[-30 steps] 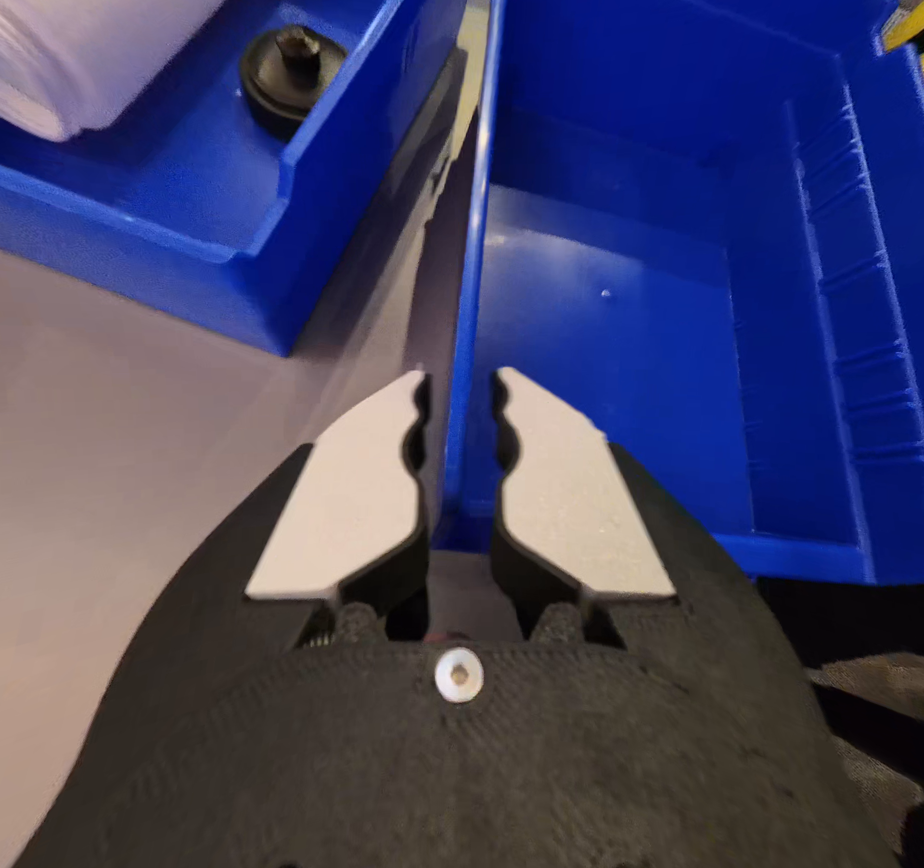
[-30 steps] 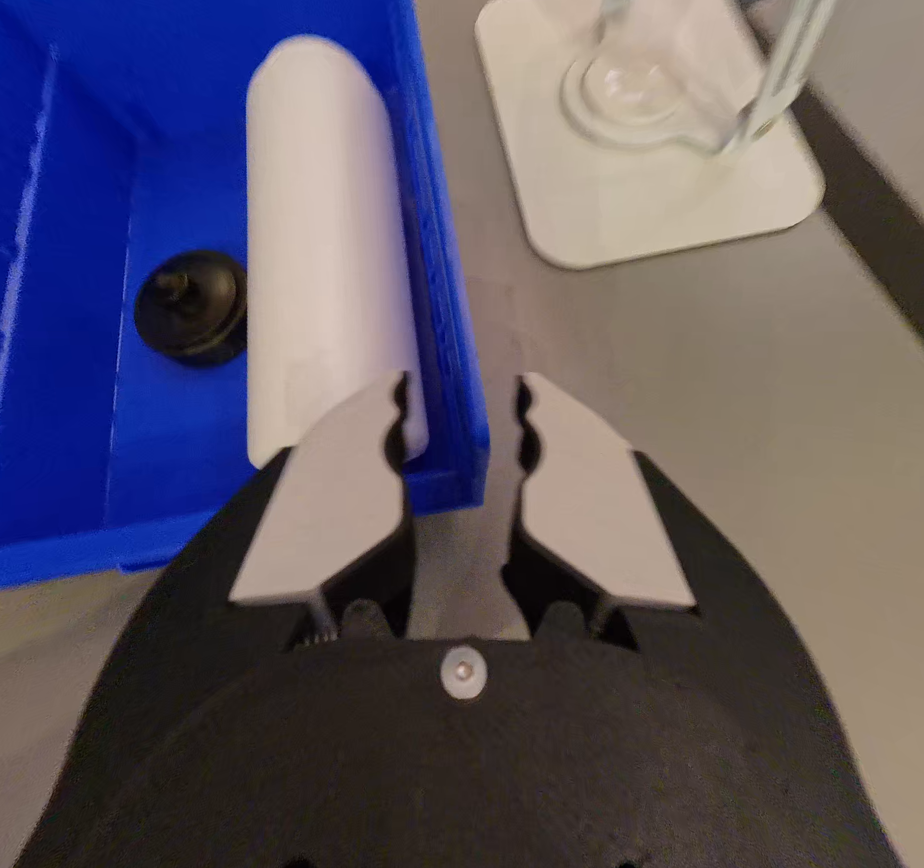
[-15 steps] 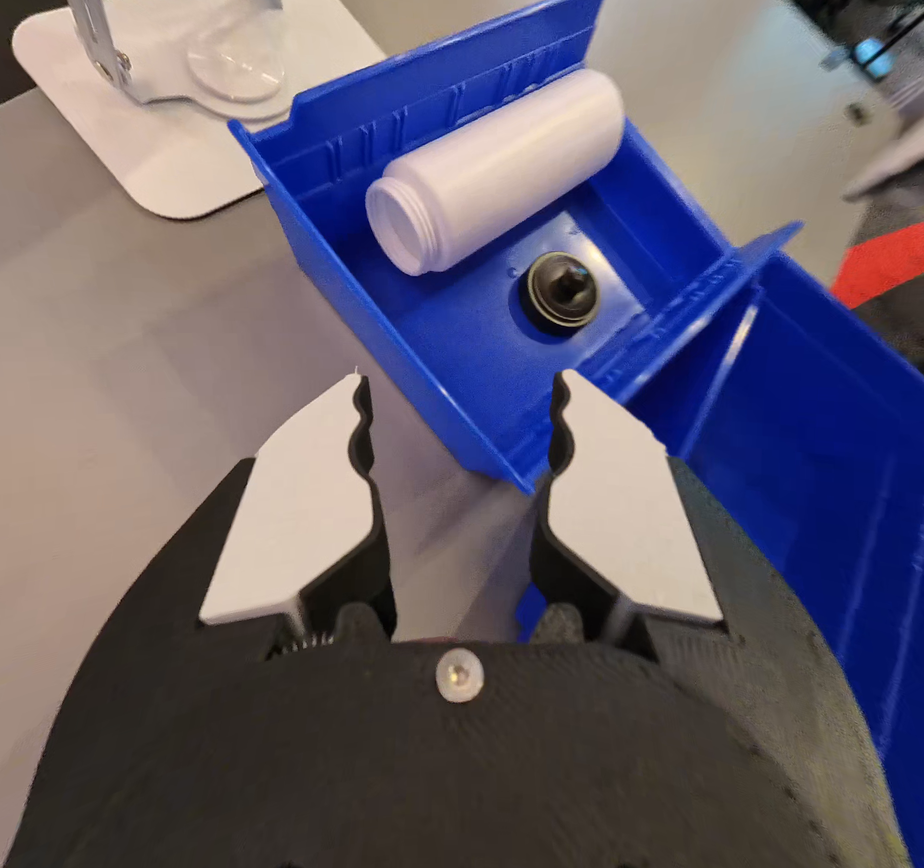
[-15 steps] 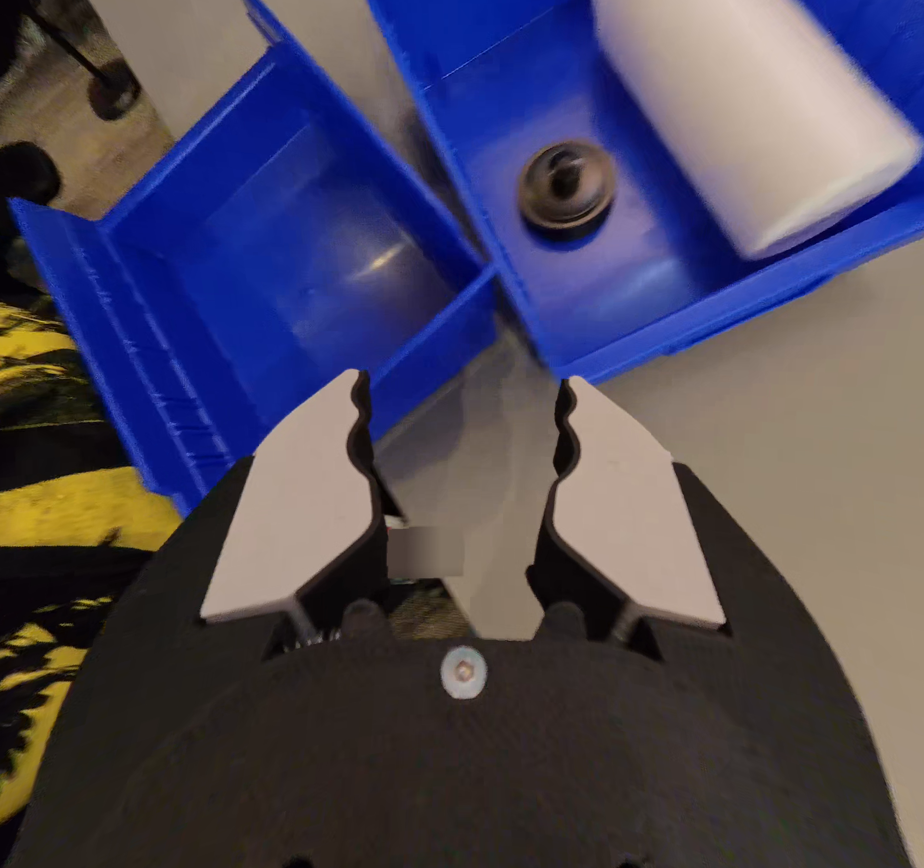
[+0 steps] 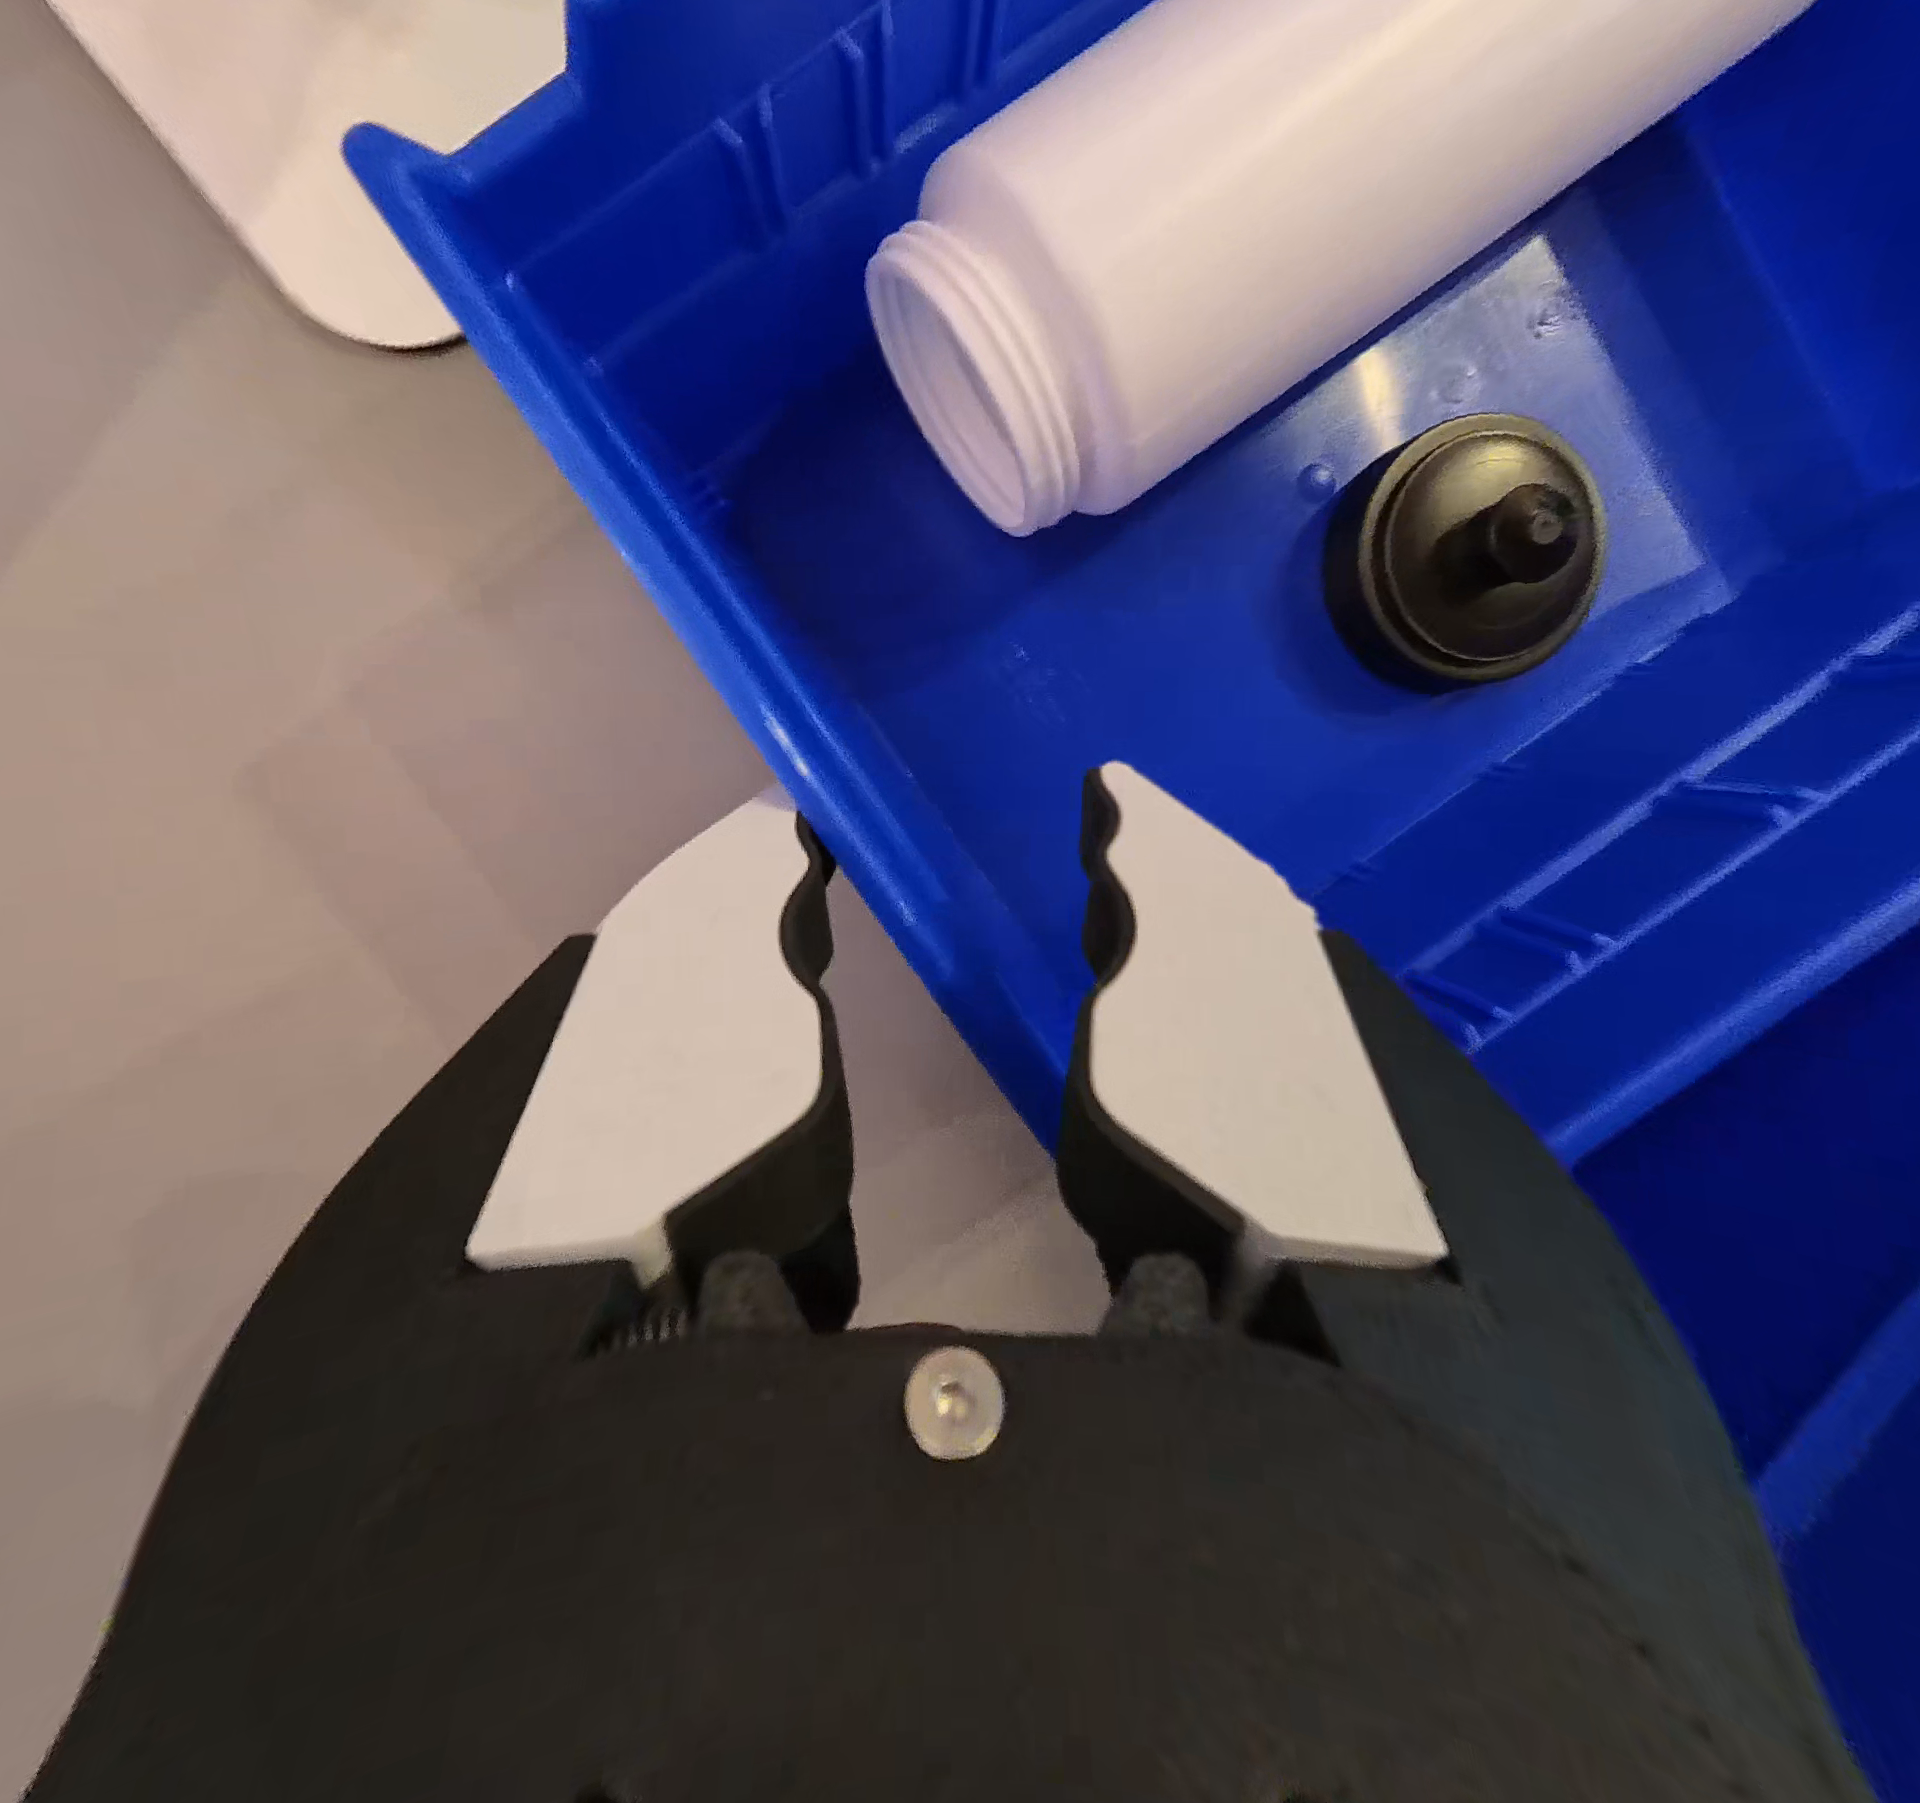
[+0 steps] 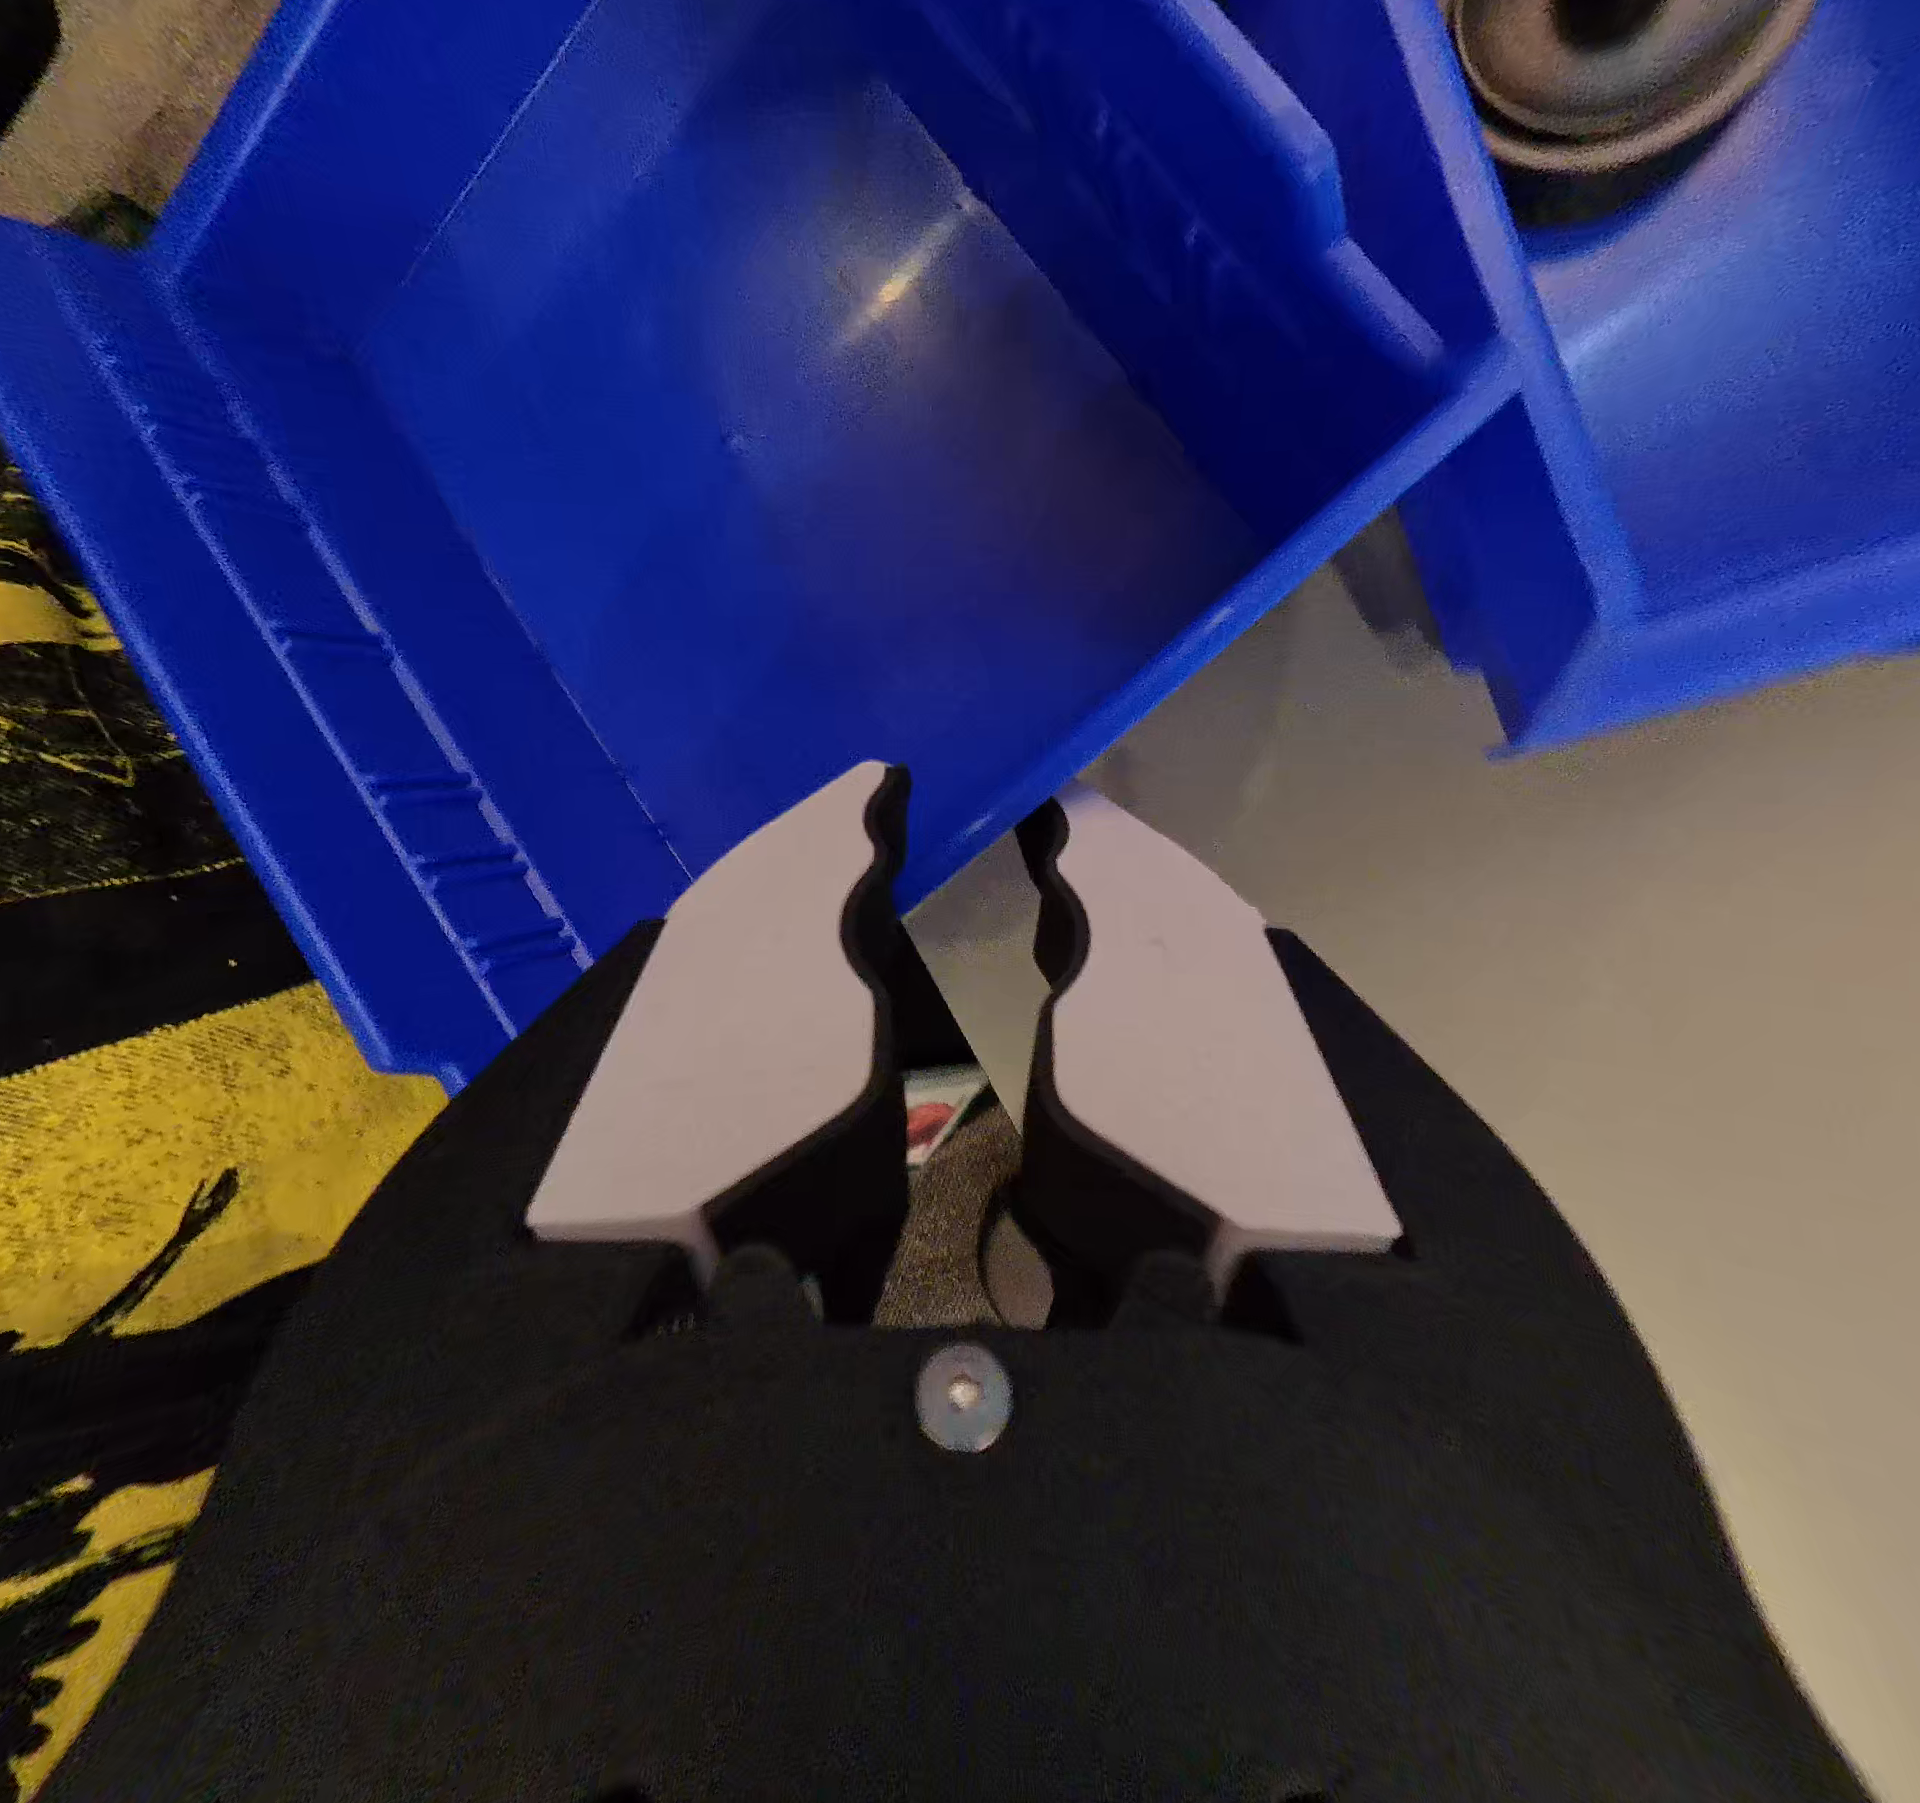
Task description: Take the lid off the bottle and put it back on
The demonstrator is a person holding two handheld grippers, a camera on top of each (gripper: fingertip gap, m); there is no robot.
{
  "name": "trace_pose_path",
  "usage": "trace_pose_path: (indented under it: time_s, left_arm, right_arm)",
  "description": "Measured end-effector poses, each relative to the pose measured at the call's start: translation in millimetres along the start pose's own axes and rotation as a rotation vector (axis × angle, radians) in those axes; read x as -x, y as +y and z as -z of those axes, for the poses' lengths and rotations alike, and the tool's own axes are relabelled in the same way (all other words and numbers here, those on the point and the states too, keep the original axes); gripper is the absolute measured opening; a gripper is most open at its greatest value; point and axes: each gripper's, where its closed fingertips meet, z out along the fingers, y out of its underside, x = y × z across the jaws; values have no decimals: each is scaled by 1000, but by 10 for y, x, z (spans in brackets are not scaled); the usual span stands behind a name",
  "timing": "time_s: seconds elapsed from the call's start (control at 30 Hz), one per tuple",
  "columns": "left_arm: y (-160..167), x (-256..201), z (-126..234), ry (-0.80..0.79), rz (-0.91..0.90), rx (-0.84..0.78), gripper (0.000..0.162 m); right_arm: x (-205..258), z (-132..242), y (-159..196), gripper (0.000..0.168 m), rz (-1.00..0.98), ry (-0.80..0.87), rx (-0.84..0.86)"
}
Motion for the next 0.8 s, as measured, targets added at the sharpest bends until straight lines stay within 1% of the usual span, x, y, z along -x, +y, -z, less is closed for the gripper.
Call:
trace_pose_path:
  time_s: [0.03, 0.07, 0.2, 0.3, 0.4, 0.43, 0.5, 0.57, 0.67, 0.8]
  left_arm:
    - [22, 85, 10, -31, -1, 7, 44]
    - [49, 169, 25, -50, 5, 10, 43]
    - [246, 575, 141, -113, 42, 36, 29]
    - [441, 888, 265, -145, 57, 63, 21]
    - [664, 1188, 399, -173, 60, 106, 16]
    - [738, 1286, 445, -180, 69, 123, 12]
    - [863, 1421, 519, -169, 21, 154, 11]
    - [973, 1530, 583, -154, 25, 190, 10]
    - [1101, 1763, 672, -207, -28, 267, 13]
    - [1189, 2072, 745, -250, -92, 330, 15]
  right_arm:
    - [-33, 32, 44, 21, -2, 7, 14]
    - [-77, 69, 91, 21, -5, 16, 26]
    - [-418, 314, 341, 17, -38, 95, 71]
    - [-707, 519, 539, 15, -56, 132, 104]
    - [-1053, 736, 723, 13, -66, 189, 167]
    - [-1193, 810, 775, 12, -60, 218, 193]
    - [-1470, 950, 860, 11, -52, 249, 246]
    - [-1765, 1078, 907, 9, -42, 267, 294]
    - [-2192, 1229, 906, 8, -25, 288, 353]
    - [-2755, 1394, 830, 11, 59, 358, 488]
